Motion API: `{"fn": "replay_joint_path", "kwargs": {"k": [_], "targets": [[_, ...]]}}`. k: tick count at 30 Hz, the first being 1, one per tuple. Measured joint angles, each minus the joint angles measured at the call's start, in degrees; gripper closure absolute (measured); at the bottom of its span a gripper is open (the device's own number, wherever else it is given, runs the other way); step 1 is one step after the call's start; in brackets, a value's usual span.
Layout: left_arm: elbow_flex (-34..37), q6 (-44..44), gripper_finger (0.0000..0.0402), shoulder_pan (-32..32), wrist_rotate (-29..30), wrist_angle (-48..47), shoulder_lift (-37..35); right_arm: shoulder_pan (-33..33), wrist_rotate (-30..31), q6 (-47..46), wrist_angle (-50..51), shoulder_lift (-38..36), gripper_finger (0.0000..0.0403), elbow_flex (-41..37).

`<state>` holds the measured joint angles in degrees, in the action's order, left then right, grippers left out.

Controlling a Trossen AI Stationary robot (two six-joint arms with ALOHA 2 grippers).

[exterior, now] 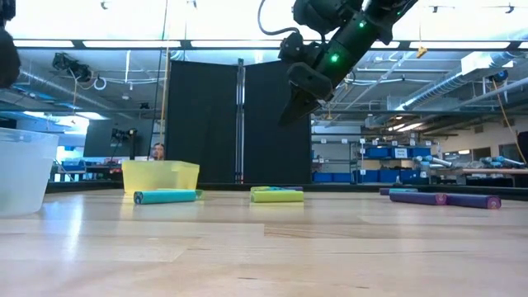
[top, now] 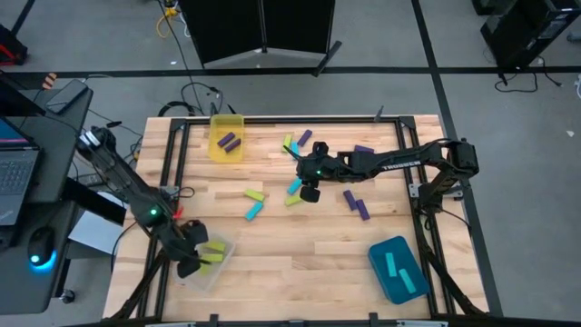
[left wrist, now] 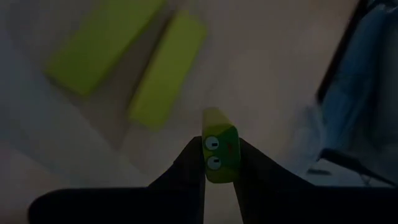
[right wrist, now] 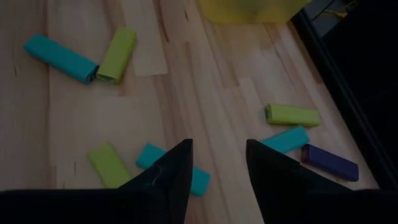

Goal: Sort blocks
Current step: Put the green block into the transparent bin, then put the violet block into the yellow bin

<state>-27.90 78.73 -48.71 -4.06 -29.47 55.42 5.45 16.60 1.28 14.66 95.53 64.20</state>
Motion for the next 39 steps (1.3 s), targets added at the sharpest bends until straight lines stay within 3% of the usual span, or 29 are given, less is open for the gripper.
{"fn": "replay_joint_path", "kwargs": {"k": [7,10,15,23,29,34,39], "targets": [[-0.26,-0.19,0.0340,0.04,-5.74,3.90,6.27,0.00,0.00,0.00,0.02,0.00,0.0242,0.00],[-0.30,-0.18,0.0312,0.02,-8.33,3.68,6.76,-0.01,0.00,-0.02,0.02,0.00,0.0241,0.00],[-2.16,-0.30,0.0251,0.04,-8.29,-0.68,6.77,0.00,0.00,0.09,0.02,0.00,0.0242,0.00],[-6.05,-3.10,0.0236,0.04,-7.19,-10.35,6.77,-0.01,0.00,0.34,0.04,0.00,0.0242,0.00],[-9.08,-6.26,0.0250,0.04,-1.18,-14.72,6.75,0.00,0.05,1.44,0.04,0.00,0.0241,0.00],[-9.25,-14.68,0.0294,2.38,10.54,-12.83,6.75,-0.02,0.07,1.92,0.03,0.00,0.0248,0.00],[-9.22,-25.45,0.0342,8.24,15.24,-9.25,6.75,0.00,-0.69,1.89,-0.10,0.00,0.0250,0.00]]}}
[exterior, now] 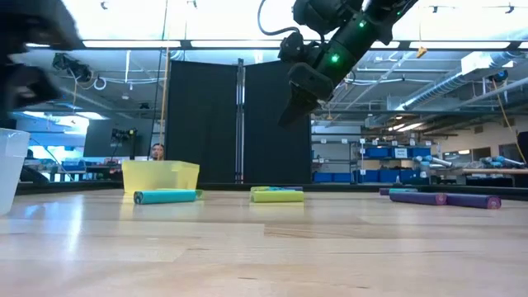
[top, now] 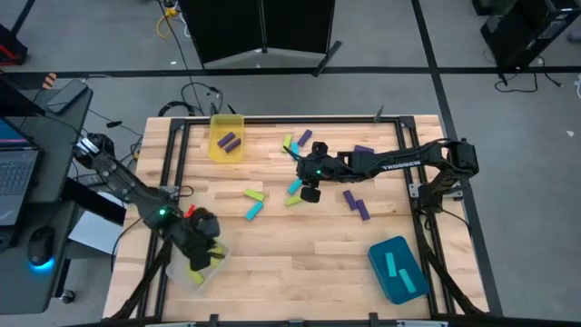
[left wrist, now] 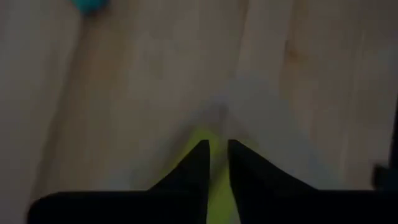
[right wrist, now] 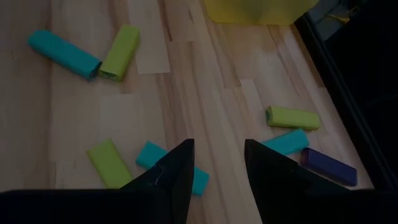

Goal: Sort blocks
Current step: Put the violet block into the yellow bin

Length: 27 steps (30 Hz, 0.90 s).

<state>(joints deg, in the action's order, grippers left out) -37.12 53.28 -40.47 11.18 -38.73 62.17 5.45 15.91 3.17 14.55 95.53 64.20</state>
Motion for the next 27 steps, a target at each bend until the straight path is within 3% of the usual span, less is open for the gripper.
{"fn": "replay_joint_path", "kwargs": {"k": [7,18,27], "targets": [[0.00,-16.10,0.0395,9.36,1.46,7.41,0.00,-0.09,-5.19,-1.02,-3.97,0.00,0.0253,-0.02],[0.52,-36.80,0.0395,20.11,0.97,24.56,-0.04,-0.11,-5.51,-1.10,-5.99,0.00,0.0267,-0.04],[9.41,-43.33,0.0395,28.56,-7.19,44.91,-0.07,-0.11,-5.53,-1.91,-6.33,0.00,0.0270,-0.04]]}}
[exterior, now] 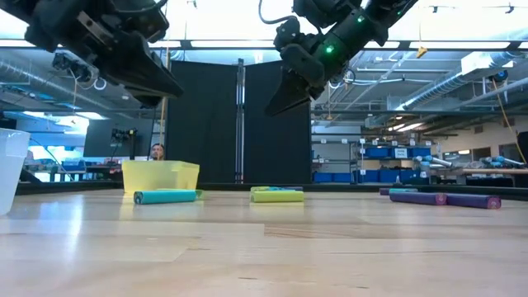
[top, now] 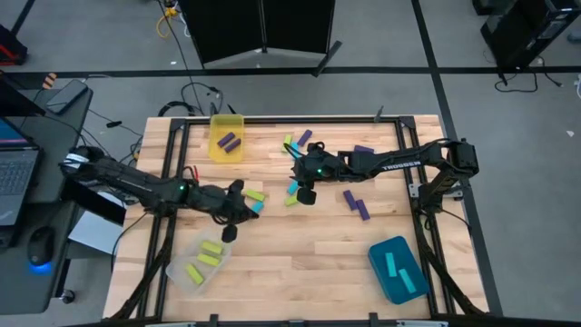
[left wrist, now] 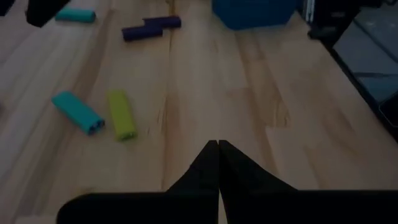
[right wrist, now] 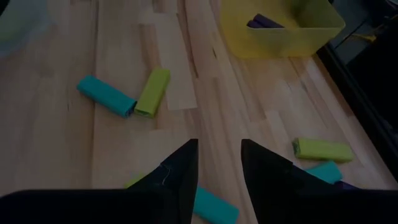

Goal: Sort blocks
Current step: Put the violet block into the yellow bin

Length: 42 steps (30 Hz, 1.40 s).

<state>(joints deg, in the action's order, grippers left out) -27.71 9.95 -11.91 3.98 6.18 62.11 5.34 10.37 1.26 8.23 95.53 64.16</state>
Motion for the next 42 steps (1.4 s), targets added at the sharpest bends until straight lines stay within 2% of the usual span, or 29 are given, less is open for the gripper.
{"fn": "replay_joint_path", "kwargs": {"k": [4,9,27,31,42], "targets": [[0.95,-0.89,0.0394,1.93,0.05,1.86,0.03,0.00,-0.02,-0.27,-0.01,0.00,0.0269,0.00],[0.99,-0.68,0.0391,3.64,7.03,2.35,0.55,0.00,-0.06,-1.34,0.03,0.00,0.0270,0.00],[0.99,0.90,0.0390,10.51,5.18,4.70,0.52,-1.93,-0.07,-3.68,1.72,0.00,0.0263,0.00],[0.99,1.23,0.0390,11.94,3.15,4.69,0.52,-2.44,-0.07,-4.51,2.71,-0.19,0.0257,0.00],[0.95,1.55,0.0390,12.31,2.37,4.30,0.52,-3.73,0.22,-8.72,7.31,-0.70,0.0235,0.04]]}}
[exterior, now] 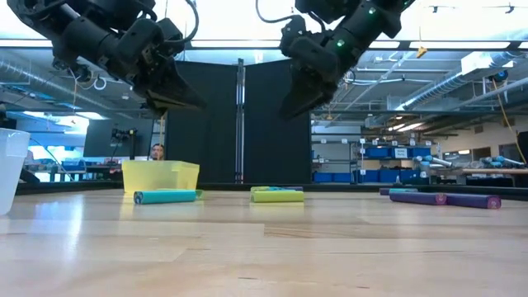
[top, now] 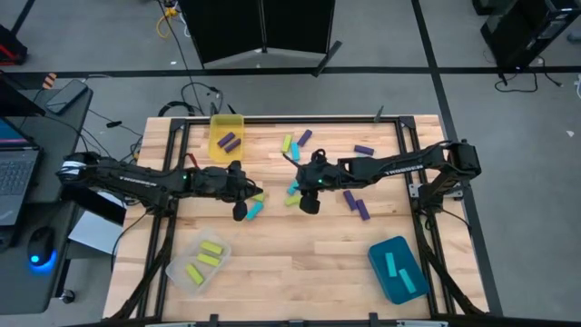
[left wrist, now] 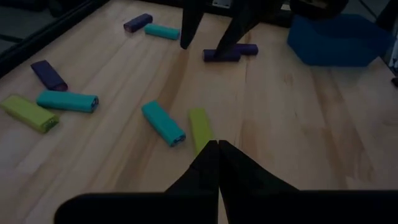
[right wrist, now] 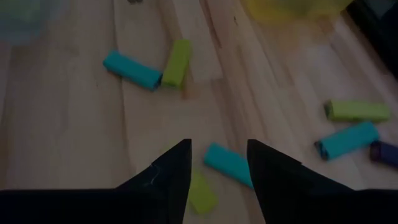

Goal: Sort blocks
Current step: Put the violet block into the yellow bin

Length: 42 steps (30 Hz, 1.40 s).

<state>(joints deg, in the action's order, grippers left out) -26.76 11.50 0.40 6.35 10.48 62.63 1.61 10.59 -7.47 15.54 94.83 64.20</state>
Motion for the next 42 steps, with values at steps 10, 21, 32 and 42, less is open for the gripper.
{"fn": "replay_joint_path", "kwargs": {"k": [10,21,32,42], "targets": [[-0.02,0.95,0.0390,1.96,-0.44,-1.69,1.24,-0.41,-0.57,-2.87,12.53,-0.35,0.0220,3.07],[-3.13,-0.81,0.0390,6.10,-12.09,-12.51,1.29,-0.01,-6.78,0.37,9.86,-0.35,0.0216,3.11],[-9.65,-8.35,0.0390,7.84,-12.01,-31.20,2.61,4.25,-11.85,2.82,11.47,-0.35,0.0217,2.95],[-8.96,-8.43,0.0390,8.64,-12.07,-21.70,10.01,5.31,-15.47,4.28,0.28,-0.33,0.0218,-6.94]]}}
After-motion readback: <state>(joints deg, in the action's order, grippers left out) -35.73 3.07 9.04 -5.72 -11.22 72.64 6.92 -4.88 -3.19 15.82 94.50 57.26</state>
